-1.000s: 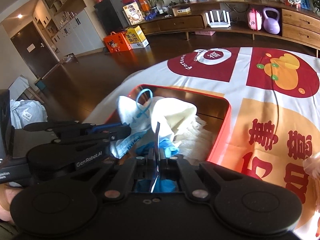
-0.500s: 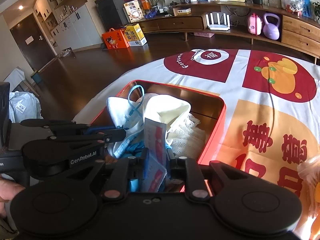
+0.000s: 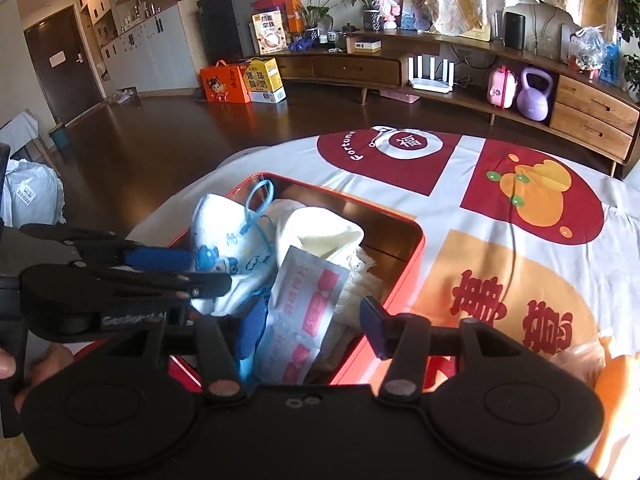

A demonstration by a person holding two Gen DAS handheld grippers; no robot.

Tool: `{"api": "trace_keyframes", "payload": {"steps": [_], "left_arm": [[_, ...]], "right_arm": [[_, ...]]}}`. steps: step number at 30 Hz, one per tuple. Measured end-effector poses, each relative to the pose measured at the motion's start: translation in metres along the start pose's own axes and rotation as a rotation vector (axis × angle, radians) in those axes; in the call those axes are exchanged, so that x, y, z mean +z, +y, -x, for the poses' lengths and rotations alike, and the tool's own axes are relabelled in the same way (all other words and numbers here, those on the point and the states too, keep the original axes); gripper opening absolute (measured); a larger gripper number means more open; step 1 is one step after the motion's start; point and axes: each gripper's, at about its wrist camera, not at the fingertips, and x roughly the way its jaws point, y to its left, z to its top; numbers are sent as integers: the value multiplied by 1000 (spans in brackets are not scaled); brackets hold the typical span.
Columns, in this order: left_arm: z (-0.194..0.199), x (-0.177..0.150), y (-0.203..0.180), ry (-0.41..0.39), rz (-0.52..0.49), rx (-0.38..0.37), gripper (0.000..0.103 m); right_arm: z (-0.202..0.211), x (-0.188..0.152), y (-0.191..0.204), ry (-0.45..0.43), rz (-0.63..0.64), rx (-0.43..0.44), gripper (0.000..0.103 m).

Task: Organize soft objects
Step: 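Lower the leaflet and face mask into the red tin and open both tools, then move both open tools back toward the yellow rubber chicken and cotton swab bag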

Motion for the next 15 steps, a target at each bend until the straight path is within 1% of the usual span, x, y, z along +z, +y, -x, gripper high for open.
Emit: {"api": "trace_keyframes", "payload": {"steps": [1,4,9,11,15], "left_arm": [[3,0,0,-8,2,-2,67],[8,0,-1,-18,0,-9,68],[18,-2,-4,-24,-5,-14,68],[22,-3,-4,-26,-2,-17,68],[32,-5,-8,-30,4,-30,69]], "right_arm": [[2,0,0,-3,0,1,53],[8,-1,1,-12,6,2,55],[23,-1,2,-30,5,8,64],[30,-3,4,-36,7,9,65],[47,-6,3,-54,5,12,71]]}}
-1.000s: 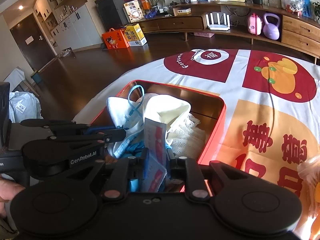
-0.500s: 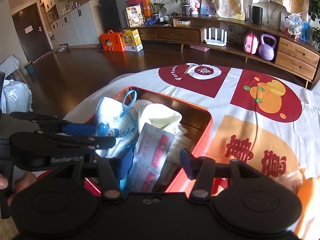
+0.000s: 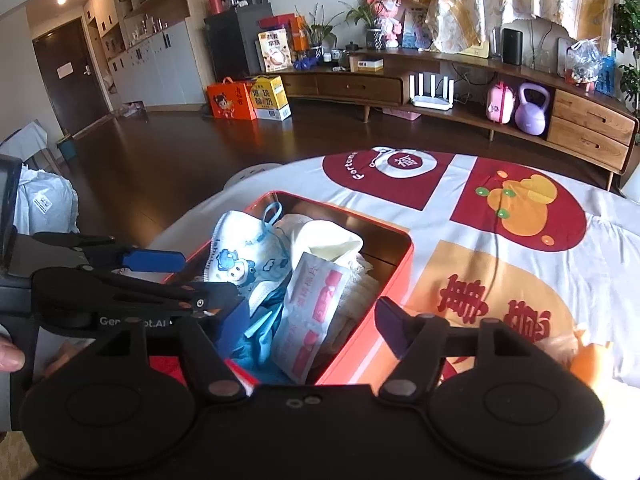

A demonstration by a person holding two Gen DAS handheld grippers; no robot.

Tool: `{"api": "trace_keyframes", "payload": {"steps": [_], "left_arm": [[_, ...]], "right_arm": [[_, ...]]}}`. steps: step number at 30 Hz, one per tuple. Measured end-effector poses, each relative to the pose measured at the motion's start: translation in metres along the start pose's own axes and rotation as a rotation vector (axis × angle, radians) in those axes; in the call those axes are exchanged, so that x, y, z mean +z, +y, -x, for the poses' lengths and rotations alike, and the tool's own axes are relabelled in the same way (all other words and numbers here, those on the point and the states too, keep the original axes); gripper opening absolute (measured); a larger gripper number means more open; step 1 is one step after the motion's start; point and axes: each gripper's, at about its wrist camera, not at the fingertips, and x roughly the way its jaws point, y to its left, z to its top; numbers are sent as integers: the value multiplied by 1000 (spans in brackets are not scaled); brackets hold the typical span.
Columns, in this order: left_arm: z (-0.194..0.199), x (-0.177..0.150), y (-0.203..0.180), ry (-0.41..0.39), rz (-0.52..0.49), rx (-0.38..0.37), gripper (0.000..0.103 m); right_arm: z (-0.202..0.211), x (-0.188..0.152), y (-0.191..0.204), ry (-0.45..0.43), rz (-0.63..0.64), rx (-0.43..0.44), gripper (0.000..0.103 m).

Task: Organize soft objects
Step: 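Move both open tools back toward the yellow rubber chicken and cotton swab bag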

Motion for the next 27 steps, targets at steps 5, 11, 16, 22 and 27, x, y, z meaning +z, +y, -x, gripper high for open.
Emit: {"api": "trace_keyframes", "payload": {"steps": [5,11,16,22,27], "left_arm": [[16,-3,-9,-13,-9,-15,71],[40,-7,-23,-49,-19,-40,81],[58,-10,-38,-73,-41,-55,81],[74,-14,-57,-95,-42,-86,86],[82,-17,-73,-98,-38,-114,86]], "right_arm": [[22,-3,1,-32,-4,3,78],[51,-10,2,-72,-5,5,90],[73,-17,-2,-98,-29,8,98],[99,-29,-10,-128,-50,-4,102],[119,-43,-23,-147,-63,-26,103]]}}
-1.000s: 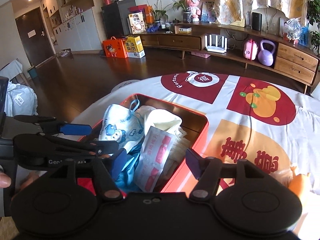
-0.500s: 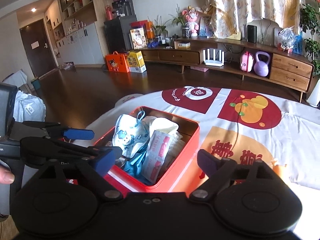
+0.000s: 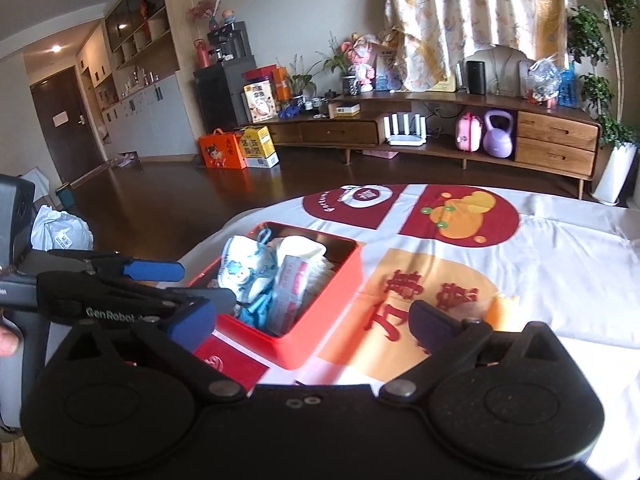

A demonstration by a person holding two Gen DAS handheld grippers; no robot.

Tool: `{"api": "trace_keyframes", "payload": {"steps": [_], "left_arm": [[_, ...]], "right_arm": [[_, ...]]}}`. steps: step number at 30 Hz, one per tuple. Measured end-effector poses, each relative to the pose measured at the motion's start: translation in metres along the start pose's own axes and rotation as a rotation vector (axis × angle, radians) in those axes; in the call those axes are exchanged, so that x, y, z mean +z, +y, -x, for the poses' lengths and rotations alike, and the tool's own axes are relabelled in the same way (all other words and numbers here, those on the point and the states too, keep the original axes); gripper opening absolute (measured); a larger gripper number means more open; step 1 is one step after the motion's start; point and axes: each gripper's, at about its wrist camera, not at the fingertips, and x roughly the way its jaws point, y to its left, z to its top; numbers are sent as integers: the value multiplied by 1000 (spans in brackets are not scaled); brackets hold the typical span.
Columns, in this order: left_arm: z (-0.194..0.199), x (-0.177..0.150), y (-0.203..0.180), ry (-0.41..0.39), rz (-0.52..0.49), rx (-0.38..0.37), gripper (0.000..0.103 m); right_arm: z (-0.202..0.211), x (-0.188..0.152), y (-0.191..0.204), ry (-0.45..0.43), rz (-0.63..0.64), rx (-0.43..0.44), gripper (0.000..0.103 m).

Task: Organize soft objects
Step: 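Move both open tools back toward the yellow rubber chicken and cotton swab bag, then grasp the yellow rubber chicken with the right tool while the left tool approaches the swab bag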

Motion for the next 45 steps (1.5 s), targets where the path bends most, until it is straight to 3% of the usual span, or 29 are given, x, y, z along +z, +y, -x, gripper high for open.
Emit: {"api": "trace_keyframes", "payload": {"steps": [4,12,26,34,45], "left_arm": [[3,-2,-15,-9,7,-24,99],[-7,-6,-47,-27,-2,-55,101],[-51,-9,-102,14,-29,-103,102],[-84,-10,-125,19,-63,-86,102],[-135,-9,-135,50,-71,-70,102]], "right_arm": [[16,-9,-13,-10,2,-19,103],[37,-24,-40,-15,12,-73,103],[49,-35,-102,-20,-36,-180,103],[32,-29,-132,-6,-73,-211,103],[-33,-15,-160,67,-111,-224,95]]}}
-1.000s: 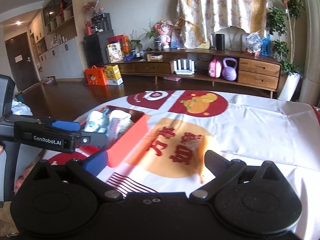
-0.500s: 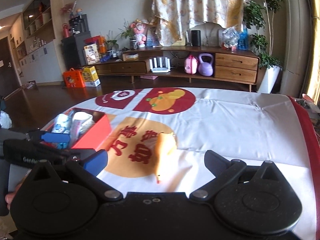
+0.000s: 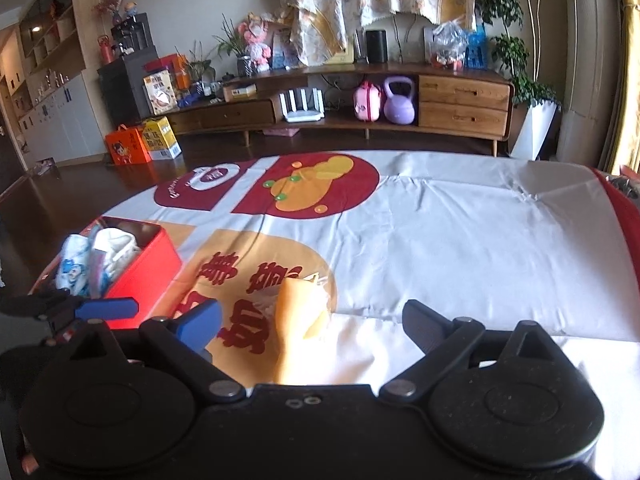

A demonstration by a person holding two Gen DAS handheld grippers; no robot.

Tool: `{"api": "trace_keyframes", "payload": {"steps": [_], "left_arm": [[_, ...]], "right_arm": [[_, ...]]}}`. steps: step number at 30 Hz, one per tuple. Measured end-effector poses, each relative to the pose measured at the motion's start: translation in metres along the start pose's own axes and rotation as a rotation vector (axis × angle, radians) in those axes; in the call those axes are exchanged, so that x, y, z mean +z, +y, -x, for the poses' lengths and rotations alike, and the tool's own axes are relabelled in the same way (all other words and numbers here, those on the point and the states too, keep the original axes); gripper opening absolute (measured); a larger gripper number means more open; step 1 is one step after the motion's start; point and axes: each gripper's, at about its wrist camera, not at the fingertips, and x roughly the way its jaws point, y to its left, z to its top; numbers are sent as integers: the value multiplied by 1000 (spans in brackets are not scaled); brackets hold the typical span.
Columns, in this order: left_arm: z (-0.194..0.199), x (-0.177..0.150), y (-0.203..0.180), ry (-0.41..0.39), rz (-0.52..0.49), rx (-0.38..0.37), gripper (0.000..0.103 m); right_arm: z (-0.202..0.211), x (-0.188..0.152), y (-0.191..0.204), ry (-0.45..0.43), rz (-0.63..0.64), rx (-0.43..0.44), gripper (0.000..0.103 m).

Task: Organize soft objects
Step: 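Grasp the yellow rubber chicken with the right tool while the left tool approaches the swab bag, then grasp the clear bag of cotton swabs with the left tool while the right tool holds the chicken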

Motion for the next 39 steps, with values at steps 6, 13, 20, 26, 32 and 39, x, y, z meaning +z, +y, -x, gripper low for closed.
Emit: {"api": "trace_keyframes", "payload": {"steps": [6,13,20,26,32,39], "left_arm": [[-22,1,-4,12,-25,-4,102],[-41,2,0,24,-17,-13,102],[-54,2,2,33,-3,-26,102],[-61,2,4,35,12,-34,102],[-69,3,0,40,12,-43,102],[-78,8,-6,46,21,-74,102]], "right_arm": [[-36,3,3,56,-2,2,86],[-69,4,2,115,-42,-2,74],[-86,4,1,153,-55,17,51],[-90,3,-1,153,-67,31,34],[-83,3,-7,139,-68,51,25],[-71,5,-33,126,-66,26,24]]}}
